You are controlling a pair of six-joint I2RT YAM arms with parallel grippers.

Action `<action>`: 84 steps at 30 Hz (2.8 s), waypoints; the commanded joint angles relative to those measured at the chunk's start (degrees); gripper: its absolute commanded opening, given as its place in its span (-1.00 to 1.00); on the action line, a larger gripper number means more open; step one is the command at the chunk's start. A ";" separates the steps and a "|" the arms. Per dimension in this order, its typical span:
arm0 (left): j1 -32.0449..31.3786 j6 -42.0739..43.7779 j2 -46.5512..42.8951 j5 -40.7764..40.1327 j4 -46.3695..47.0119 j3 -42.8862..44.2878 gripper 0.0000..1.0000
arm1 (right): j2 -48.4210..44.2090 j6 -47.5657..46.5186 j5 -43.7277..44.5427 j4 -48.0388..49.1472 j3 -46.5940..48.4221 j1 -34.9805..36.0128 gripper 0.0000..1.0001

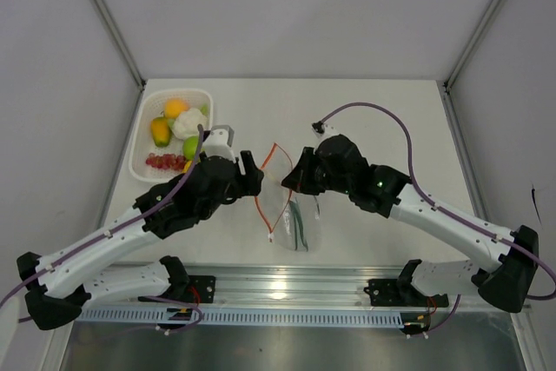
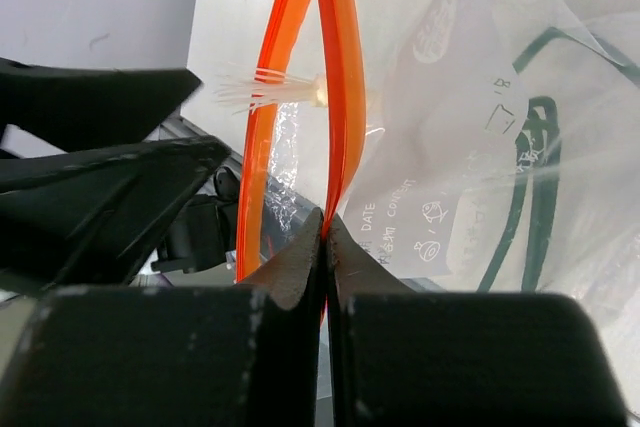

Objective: Place the food in the zip-top bag and seal the zipper
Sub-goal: Place the fake vegetable in the zipper food storage bag, then pick up the fake vegetable from the bin.

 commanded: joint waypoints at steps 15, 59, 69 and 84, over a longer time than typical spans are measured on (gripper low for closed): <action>0.35 -0.52 1.81 20.12 1.91 -3.40 -0.34 | -3.35 -2.88 1.52 -0.56 2.05 -0.78 -1.00; 34.18 5.01 13.68 19.60 -3.81 11.74 0.99 | 2.97 -20.54 14.19 -11.19 8.99 -8.51 -1.00; 49.30 -9.12 17.98 18.18 9.11 3.82 0.99 | 7.72 -23.18 7.68 -8.21 10.31 -12.38 -1.00; 59.06 -14.94 38.63 21.71 19.56 9.79 0.99 | 12.73 -24.23 -0.48 -4.34 11.80 -16.07 -1.00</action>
